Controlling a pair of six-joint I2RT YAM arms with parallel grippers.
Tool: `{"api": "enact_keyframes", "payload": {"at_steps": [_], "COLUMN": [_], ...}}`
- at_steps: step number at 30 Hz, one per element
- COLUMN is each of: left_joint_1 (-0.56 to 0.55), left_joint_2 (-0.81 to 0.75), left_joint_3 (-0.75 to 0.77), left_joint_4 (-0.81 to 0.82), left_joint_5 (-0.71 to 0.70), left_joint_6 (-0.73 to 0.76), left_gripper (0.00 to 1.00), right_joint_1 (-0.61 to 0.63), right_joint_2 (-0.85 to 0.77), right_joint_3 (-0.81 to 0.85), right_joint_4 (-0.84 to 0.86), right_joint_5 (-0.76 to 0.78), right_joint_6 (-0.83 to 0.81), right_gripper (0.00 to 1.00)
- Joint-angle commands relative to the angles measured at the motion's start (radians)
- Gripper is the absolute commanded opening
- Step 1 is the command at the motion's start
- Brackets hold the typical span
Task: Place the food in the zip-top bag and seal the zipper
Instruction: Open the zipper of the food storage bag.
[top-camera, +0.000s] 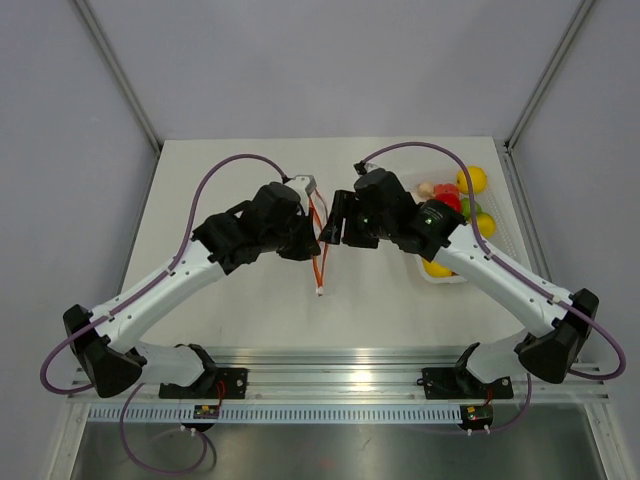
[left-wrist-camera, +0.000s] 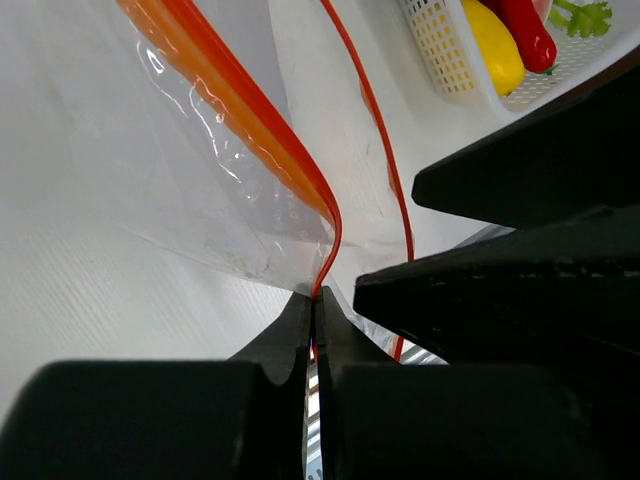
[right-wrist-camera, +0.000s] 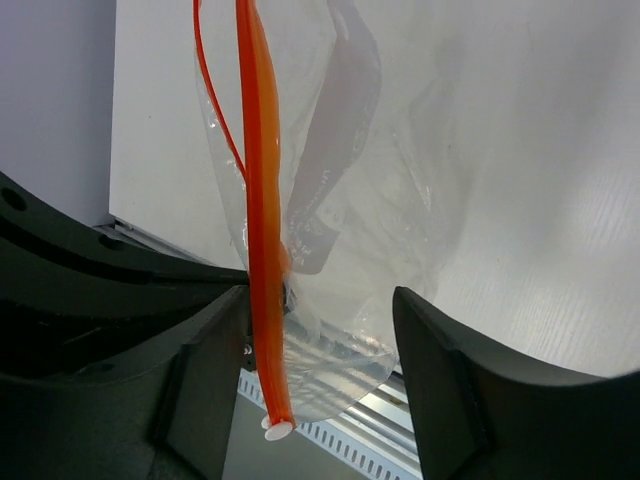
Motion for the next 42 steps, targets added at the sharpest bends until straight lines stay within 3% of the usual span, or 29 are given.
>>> {"api": "enact_keyframes", "payload": {"at_steps": [1, 2, 3, 4, 7, 8, 15, 21, 32, 39, 40, 42], "left_joint_1": [0.002, 0.002, 0.002, 0.002, 0.002, 0.005, 0.058, 0.068, 0.068, 0.067, 0.067, 0.064], "left_joint_2": [-0.010, -0.013, -0.014, -0.013, -0.005, -0.004, 0.009, 0.044, 0.131, 0.176, 0.186, 0.196], "left_joint_3": [0.031, 0.031, 0.031, 0.035, 0.051, 0.064, 0.168, 0.252, 0.077, 0.083, 0.090, 0.106], "left_joint_4": [0.010, 0.010, 0.008, 0.005, -0.034, -0.047, -0.119, -0.145, 0.002, 0.042, 0.036, 0.034], "left_joint_5": [0.036, 0.036, 0.037, 0.042, 0.060, 0.048, 0.036, 0.048, 0.127, 0.146, 0.146, 0.152], "left_joint_6": [0.015, 0.020, 0.021, 0.024, 0.049, 0.069, 0.141, 0.169, 0.158, 0.156, 0.156, 0.150], "left_gripper": [0.00, 0.00, 0.00, 0.00, 0.00, 0.00, 0.00, 0.00, 0.00, 0.00, 0.08, 0.32], "right_joint_1": [0.000, 0.000, 0.002, 0.000, 0.000, 0.000, -0.001, -0.007, -0.023, -0.041, -0.041, -0.043], "right_joint_2": [0.026, 0.040, 0.048, 0.054, 0.059, 0.053, 0.010, -0.013, -0.052, -0.127, -0.138, -0.148], "right_joint_3": [0.066, 0.072, 0.078, 0.082, 0.063, 0.054, -0.131, -0.289, -0.363, -0.412, -0.411, -0.412], "right_joint_4": [-0.015, -0.023, -0.035, -0.043, -0.043, -0.041, 0.050, 0.149, 0.163, 0.147, 0.147, 0.167], "right_joint_5": [0.045, 0.058, 0.087, 0.100, 0.132, 0.141, 0.207, 0.253, 0.279, 0.309, 0.304, 0.277], "right_joint_6": [-0.027, -0.033, -0.037, -0.037, -0.037, -0.034, 0.048, 0.186, 0.227, 0.221, 0.227, 0.232], "right_gripper": [0.64, 0.58, 0.40, 0.31, 0.09, 0.08, 0.00, 0.00, 0.01, 0.00, 0.00, 0.00]}}
